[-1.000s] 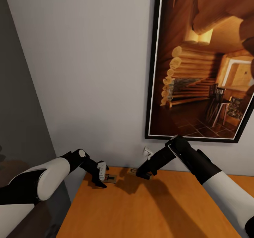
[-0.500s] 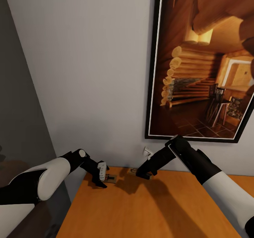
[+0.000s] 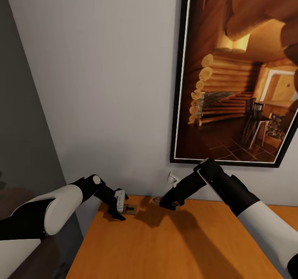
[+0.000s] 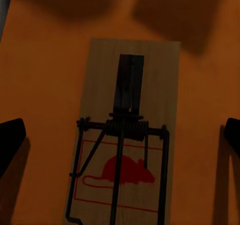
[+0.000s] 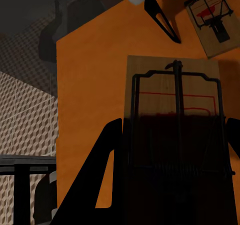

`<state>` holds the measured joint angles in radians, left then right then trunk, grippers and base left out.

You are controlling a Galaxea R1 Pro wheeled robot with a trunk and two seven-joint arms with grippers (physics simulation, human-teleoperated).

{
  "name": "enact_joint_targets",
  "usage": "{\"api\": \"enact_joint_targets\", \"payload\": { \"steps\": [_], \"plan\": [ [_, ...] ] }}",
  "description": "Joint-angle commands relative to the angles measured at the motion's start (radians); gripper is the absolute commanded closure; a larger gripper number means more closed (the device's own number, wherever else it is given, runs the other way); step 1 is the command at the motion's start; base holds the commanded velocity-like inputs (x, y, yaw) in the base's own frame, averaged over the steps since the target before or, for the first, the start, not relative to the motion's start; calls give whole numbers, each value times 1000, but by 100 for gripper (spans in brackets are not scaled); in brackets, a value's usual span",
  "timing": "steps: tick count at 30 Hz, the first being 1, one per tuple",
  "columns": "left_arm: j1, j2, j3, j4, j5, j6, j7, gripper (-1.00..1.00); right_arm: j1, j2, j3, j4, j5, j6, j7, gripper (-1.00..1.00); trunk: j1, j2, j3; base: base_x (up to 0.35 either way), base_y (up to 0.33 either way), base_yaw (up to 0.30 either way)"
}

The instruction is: Take the four mousetraps from the cabinet in the bathroom and place them on the bathroom floor. Make sure all four end up on the same floor surface, and ensure that at least two of them are either under or directly next to the same bathroom sink.

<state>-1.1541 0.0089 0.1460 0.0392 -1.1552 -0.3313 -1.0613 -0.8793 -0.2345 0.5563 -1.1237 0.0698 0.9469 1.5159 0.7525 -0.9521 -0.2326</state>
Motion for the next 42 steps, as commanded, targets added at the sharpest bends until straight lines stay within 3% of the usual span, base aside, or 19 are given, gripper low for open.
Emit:
{"api": "enact_joint_targets", "payload": {
  "steps": [1, 42],
  "plan": [
    [0, 1, -11, 2, -9, -2, -1, -100, -1, 0, 1, -1, 7, 13, 10, 100, 0, -1, -2, 0, 0, 0],
    [0, 0, -11, 2, -10, -2, 0, -100, -1, 0, 1, -1, 7, 13, 10, 100, 0, -1, -2, 0, 0, 0]
  ]
}}
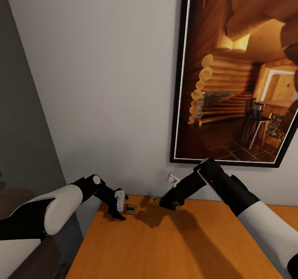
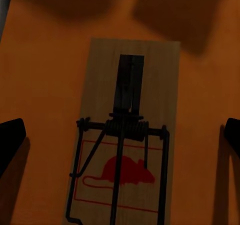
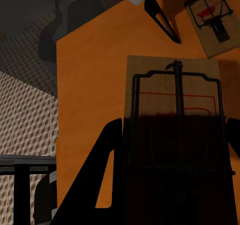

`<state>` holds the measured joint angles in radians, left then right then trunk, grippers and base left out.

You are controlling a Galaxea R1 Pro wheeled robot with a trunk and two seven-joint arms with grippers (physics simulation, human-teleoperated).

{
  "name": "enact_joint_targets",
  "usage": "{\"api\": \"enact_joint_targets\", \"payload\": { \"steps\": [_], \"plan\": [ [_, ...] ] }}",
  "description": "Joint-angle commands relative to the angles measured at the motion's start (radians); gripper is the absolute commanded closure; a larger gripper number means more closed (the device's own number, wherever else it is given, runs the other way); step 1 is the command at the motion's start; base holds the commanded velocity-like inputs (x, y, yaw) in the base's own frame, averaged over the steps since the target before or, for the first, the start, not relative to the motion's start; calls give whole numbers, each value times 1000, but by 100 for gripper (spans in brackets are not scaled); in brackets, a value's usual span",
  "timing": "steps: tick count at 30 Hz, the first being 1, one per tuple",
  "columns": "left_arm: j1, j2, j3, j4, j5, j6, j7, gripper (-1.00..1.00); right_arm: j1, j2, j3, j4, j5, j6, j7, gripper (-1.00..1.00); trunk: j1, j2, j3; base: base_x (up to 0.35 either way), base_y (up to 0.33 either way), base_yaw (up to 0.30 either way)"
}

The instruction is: Take the four mousetraps from the cabinet in the bathroom and place them on the bathroom floor. Make sure all four end up on the same floor surface, and ensure that at least two of them are either under or directly next to the same bathroom sink.

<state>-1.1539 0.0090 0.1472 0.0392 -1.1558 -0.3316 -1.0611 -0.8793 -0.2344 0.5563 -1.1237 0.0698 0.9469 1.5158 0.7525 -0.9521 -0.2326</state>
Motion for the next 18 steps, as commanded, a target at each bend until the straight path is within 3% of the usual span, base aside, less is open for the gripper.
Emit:
{"api": "enact_joint_targets", "payload": {
  "steps": [1, 12, 18],
  "plan": [
    [0, 0, -12, 2, -9, -1, 0, -100, -1, 0, 1, -1, 7, 13, 10, 100, 0, -1, -2, 0, 0, 0],
    [-1, 0, -12, 2, -9, -1, 0, -100, -1, 0, 1, -1, 7, 13, 10, 100, 0, -1, -2, 0, 0, 0],
    [0, 1, -12, 2, -9, -1, 0, -100, -1, 0, 1, -1, 7, 13, 10, 100, 12, -22, -11, 0, 0, 0]
  ]
}}
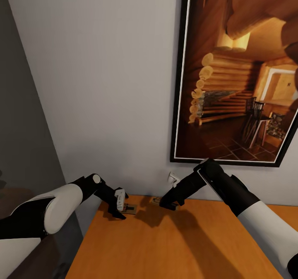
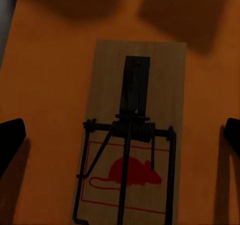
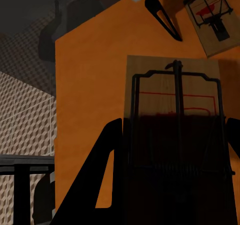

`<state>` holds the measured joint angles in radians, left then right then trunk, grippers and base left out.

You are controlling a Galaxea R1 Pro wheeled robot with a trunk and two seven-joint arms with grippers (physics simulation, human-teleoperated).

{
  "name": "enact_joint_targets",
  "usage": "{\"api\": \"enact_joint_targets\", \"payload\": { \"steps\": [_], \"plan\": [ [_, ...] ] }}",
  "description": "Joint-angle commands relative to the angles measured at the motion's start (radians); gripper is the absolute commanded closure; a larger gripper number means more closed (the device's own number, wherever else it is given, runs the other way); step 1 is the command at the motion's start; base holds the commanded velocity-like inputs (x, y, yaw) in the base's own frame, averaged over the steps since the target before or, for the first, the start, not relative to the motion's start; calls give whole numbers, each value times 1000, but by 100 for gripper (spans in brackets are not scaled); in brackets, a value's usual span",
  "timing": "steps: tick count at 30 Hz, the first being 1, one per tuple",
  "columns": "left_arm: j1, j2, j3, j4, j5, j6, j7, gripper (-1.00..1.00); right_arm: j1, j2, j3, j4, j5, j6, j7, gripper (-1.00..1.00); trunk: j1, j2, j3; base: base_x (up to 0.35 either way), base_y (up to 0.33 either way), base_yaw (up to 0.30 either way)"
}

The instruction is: Take the four mousetraps from the cabinet in the bathroom and place them on the bathroom floor. Make sure all four end up on the same floor surface, and ensure that at least two of them are either under or directly next to the same bathroom sink.

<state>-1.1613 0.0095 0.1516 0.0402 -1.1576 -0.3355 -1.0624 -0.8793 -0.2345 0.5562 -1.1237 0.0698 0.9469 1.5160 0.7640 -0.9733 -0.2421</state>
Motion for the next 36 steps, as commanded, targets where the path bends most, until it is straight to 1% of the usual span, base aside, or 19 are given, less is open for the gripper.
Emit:
{"api": "enact_joint_targets", "payload": {
  "steps": [1, 9, 10, 36],
  "plan": [
    [7, 1, -17, 1, -7, 3, 1, -100, -1, 0, 1, -1, 7, 13, 10, 100, 0, -1, -2, 0, 0, 0],
    [7, 1, -17, 1, -7, 3, 4, -100, -1, 0, 1, -1, 7, 13, 10, 100, 0, -1, -2, 0, 0, 0],
    [7, 1, -17, 1, -7, 3, 4, 100, -1, 0, 1, -1, 7, 13, 10, 100, 0, -1, -2, 0, 0, 0],
    [6, 0, -17, 1, -7, 3, 1, 100, -1, 0, 1, -1, 7, 13, 10, 100, 0, -1, -2, 0, 0, 0]
  ]
}}
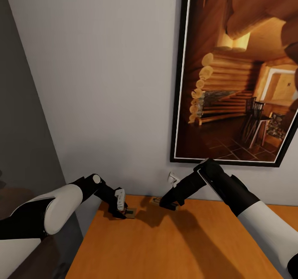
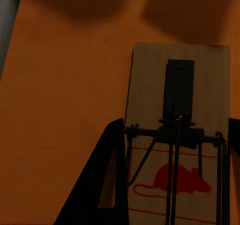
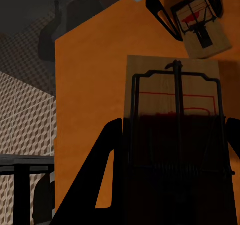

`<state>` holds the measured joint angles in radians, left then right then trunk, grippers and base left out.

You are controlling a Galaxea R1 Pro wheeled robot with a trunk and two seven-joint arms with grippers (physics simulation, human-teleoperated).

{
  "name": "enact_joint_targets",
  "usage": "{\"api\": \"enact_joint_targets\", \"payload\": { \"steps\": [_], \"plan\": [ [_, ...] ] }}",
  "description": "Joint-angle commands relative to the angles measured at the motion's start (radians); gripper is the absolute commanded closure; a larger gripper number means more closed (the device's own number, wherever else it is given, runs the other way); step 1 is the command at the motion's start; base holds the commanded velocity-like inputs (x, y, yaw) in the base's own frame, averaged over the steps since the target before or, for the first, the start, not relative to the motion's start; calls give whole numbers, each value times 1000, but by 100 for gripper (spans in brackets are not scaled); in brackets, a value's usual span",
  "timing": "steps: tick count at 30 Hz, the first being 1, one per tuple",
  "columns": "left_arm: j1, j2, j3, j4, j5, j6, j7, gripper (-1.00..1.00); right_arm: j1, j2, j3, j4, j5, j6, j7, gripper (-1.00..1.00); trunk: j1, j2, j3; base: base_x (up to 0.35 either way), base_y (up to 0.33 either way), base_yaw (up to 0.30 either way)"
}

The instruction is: Take the four mousetraps from the cabinet in the bathroom and place them on the bathroom floor. Make sure all four end up on the same floor surface, and ensure that at least two of them are either under or directly next to the same bathroom sink.

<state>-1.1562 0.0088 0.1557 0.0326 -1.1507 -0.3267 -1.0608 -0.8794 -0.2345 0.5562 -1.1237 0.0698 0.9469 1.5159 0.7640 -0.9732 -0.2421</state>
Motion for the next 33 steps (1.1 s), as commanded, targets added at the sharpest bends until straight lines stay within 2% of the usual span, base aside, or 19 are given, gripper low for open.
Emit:
{"api": "enact_joint_targets", "payload": {
  "steps": [1, 33],
  "plan": [
    [1, 0, -21, 9, -14, -6, -1, 100, -1, 0, 1, -1, 7, 13, 10, 100, 0, -1, -2, 0, 0, 0],
    [2, 2, -20, 9, -14, -6, -4, 100, -1, 0, 1, -1, 7, 13, 10, 100, 0, -1, -2, 0, 0, 0]
  ]
}}
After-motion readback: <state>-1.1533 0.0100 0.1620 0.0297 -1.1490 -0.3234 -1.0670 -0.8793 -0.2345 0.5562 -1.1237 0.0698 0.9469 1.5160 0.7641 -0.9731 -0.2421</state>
